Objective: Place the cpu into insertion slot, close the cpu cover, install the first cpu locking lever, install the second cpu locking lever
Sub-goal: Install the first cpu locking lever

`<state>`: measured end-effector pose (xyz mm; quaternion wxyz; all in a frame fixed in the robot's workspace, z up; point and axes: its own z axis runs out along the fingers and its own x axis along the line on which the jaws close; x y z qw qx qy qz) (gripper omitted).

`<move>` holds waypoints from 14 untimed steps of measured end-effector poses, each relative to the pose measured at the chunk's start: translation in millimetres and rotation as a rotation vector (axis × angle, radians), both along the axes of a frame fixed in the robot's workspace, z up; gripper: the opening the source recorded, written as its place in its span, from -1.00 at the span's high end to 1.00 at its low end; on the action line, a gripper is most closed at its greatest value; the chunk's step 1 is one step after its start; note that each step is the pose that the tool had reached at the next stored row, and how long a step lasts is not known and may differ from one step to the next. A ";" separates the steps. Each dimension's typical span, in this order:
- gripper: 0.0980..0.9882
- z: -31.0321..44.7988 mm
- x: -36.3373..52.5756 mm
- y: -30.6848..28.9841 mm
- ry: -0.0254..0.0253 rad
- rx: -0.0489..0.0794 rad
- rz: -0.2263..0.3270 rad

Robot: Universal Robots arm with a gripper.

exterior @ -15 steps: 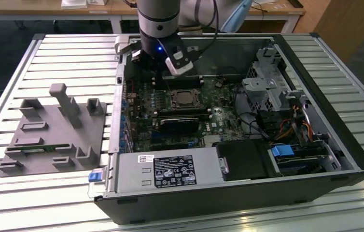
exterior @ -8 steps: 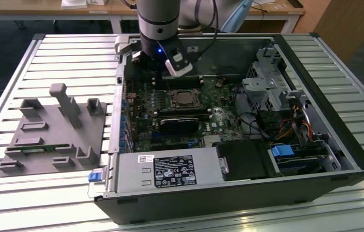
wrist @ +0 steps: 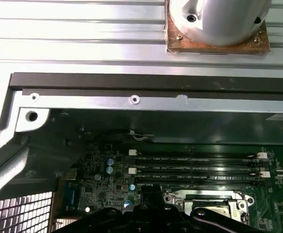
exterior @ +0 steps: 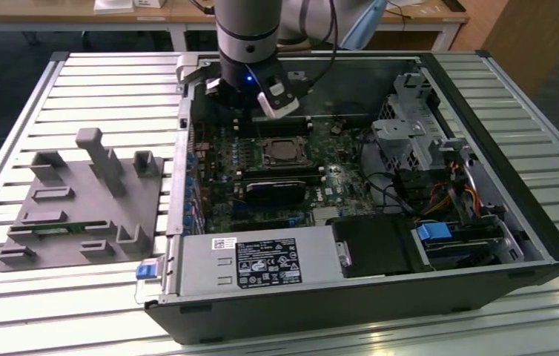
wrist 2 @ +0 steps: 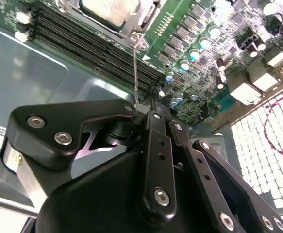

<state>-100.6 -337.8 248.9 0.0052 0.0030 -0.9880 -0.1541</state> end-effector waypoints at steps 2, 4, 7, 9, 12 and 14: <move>0.99 -0.1 5.3 0.0 0.0000 0.000 0.000; 0.99 -0.2 10.9 0.0 -0.0001 0.000 0.000; 0.99 -0.4 20.7 0.0 0.0001 0.000 0.000; 0.99 -0.5 28.1 0.0 0.0000 0.000 0.000; 0.99 -0.5 39.6 0.0 0.0000 0.000 0.000; 0.99 -0.6 46.6 0.0 0.0001 0.000 0.000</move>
